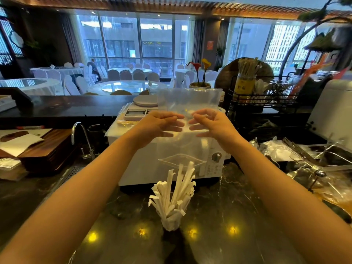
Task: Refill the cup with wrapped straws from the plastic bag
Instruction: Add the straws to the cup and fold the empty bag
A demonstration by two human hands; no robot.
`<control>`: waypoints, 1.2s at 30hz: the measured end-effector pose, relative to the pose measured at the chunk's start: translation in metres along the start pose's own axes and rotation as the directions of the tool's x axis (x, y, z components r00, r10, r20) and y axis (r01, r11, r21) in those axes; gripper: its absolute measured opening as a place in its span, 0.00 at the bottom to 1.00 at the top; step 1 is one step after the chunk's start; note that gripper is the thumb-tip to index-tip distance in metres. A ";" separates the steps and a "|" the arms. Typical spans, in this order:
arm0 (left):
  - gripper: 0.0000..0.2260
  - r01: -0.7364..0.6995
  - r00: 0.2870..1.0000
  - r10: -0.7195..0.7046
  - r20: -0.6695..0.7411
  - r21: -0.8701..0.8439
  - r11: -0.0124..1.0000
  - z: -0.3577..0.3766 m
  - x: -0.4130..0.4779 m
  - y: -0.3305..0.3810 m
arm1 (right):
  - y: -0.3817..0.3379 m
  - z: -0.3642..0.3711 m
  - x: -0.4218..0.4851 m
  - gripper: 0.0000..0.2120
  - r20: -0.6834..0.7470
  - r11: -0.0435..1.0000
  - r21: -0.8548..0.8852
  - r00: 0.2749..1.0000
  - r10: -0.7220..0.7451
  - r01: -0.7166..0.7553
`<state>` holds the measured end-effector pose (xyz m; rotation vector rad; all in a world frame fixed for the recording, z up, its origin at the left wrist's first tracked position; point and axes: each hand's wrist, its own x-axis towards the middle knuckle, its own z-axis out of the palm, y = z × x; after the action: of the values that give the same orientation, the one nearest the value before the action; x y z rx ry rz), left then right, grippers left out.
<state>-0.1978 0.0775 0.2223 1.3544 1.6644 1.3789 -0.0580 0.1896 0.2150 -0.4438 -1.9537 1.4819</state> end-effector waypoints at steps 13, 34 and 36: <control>0.13 -0.018 0.999 0.023 0.037 -0.109 0.994 0.058 0.034 0.024 | -0.005 -0.064 -0.017 0.05 -0.155 0.999 -0.052 0.988 -0.003 -0.005; 0.15 0.465 0.883 -0.467 0.047 -0.233 0.854 0.225 0.021 -0.115 | 0.177 -0.137 -0.123 0.11 -0.303 0.839 0.043 0.793 0.528 -0.542; 0.16 0.514 0.855 -0.516 0.045 -0.198 0.835 0.239 0.010 -0.133 | 0.192 -0.140 -0.129 0.11 -0.309 0.819 0.024 0.775 0.551 -0.573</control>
<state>-0.0330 0.1768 0.0285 0.7031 1.6767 1.1857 0.1092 0.2722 0.0193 -1.3086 -1.6980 1.5697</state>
